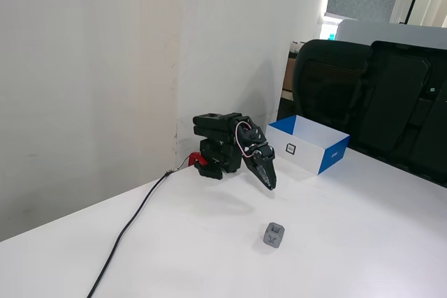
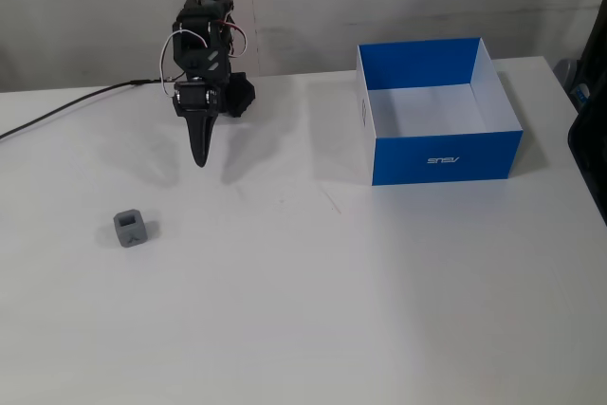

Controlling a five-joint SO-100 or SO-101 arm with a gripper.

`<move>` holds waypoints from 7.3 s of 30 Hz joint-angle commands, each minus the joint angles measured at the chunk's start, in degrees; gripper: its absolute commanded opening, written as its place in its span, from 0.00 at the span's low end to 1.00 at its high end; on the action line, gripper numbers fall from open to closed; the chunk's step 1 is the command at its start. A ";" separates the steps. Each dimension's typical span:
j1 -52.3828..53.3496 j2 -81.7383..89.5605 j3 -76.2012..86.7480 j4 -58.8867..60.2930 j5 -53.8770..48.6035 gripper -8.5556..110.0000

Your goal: Grasp the gray block and put it in the box.

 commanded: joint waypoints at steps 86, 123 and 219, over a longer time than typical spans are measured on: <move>1.32 0.70 2.46 0.26 1.14 0.07; -13.01 -42.63 -52.29 9.84 1.49 0.07; -20.48 -126.39 -112.06 23.73 -37.09 0.28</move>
